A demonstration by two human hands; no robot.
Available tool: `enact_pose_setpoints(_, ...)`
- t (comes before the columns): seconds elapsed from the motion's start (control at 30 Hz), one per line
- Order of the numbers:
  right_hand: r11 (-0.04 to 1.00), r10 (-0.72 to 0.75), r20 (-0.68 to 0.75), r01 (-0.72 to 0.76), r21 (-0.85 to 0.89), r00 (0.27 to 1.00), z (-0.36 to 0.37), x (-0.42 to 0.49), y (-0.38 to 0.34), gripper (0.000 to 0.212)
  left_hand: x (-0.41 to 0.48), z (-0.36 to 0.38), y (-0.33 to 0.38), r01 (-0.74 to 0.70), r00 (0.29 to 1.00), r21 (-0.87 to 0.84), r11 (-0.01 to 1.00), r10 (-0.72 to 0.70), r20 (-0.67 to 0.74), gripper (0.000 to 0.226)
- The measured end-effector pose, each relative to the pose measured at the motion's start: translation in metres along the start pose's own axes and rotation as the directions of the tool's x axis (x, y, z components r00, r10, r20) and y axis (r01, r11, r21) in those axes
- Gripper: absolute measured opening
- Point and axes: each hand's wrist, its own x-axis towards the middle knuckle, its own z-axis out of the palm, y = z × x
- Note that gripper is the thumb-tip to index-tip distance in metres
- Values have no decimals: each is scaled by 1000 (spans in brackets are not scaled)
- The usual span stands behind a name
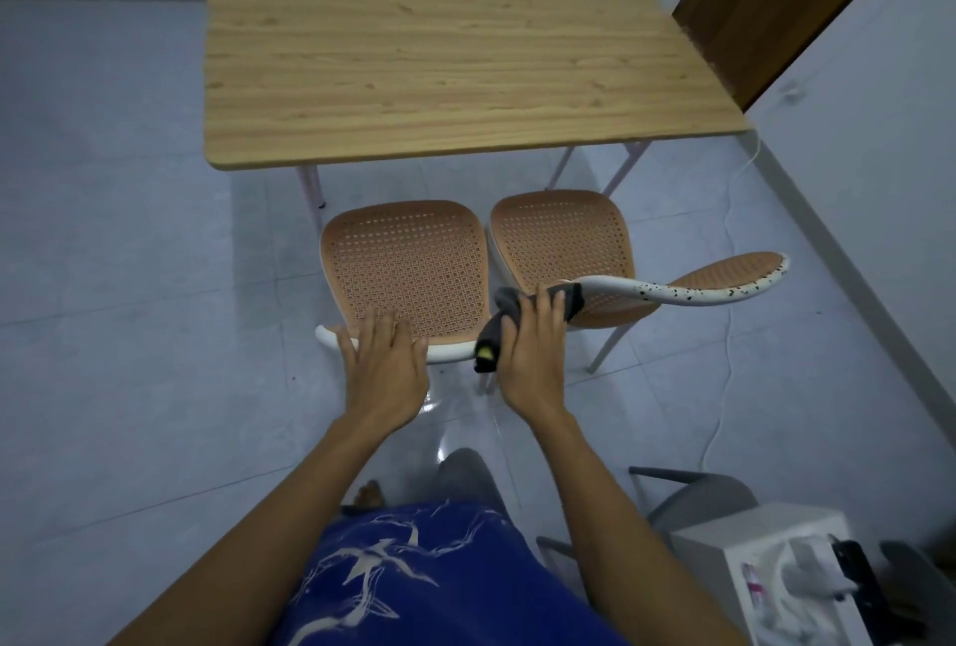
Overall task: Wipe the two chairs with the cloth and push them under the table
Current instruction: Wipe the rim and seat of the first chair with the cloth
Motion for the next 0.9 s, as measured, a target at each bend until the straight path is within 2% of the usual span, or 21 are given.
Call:
enact_pose_setpoints(0.13, 965, 203, 56, -210, 156, 978, -19, 40, 7, 52, 5, -3, 4, 62, 998, 3, 998, -62, 24, 43)
enact_pose_setpoints(0.23, 932, 323, 65, -329, 150, 944, -13, 32, -14, 58, 5, 2, 20, 82, 996, -8, 997, -82, 39, 49)
enact_pose_setpoints(0.37, 947, 287, 40, -290, 139, 957, -8, 22, -21, 60, 15, 13, 43, 126, 992, 23, 992, -126, -7, 62)
enact_pose_setpoints(0.43, 940, 318, 91, -326, 95, 944, -14, 37, -14, 58, 19, 14, 50, 202, 979, -8, 979, -203, -24, 57)
enact_pose_setpoints(0.53, 936, 350, 183, -353, -17, 919, -28, 72, -3, 60, 19, 16, 52, 217, 974, 10, 976, -216, -76, 51)
enact_pose_setpoints(0.63, 938, 337, 388, -268, -222, 858, -36, 104, 12, 58, 21, 15, 58, 292, 955, 20, 956, -289, -71, 54)
enact_pose_setpoints(0.73, 917, 302, 607, -51, -395, 735, -42, 128, 22, 53, 23, 15, 64, 342, 936, 30, 939, -338, -97, 55)
enact_pose_setpoints(0.83, 913, 219, 688, 104, -395, 692, -53, 150, 26, 38, 21, 17, 65, 330, 937, 83, 940, -316, -146, 54)
enact_pose_setpoints(0.9, 939, 189, 733, 98, -329, 654, -58, 167, 29, 36, 20, 22, 62, 325, 936, 121, 938, -301, -180, 51)
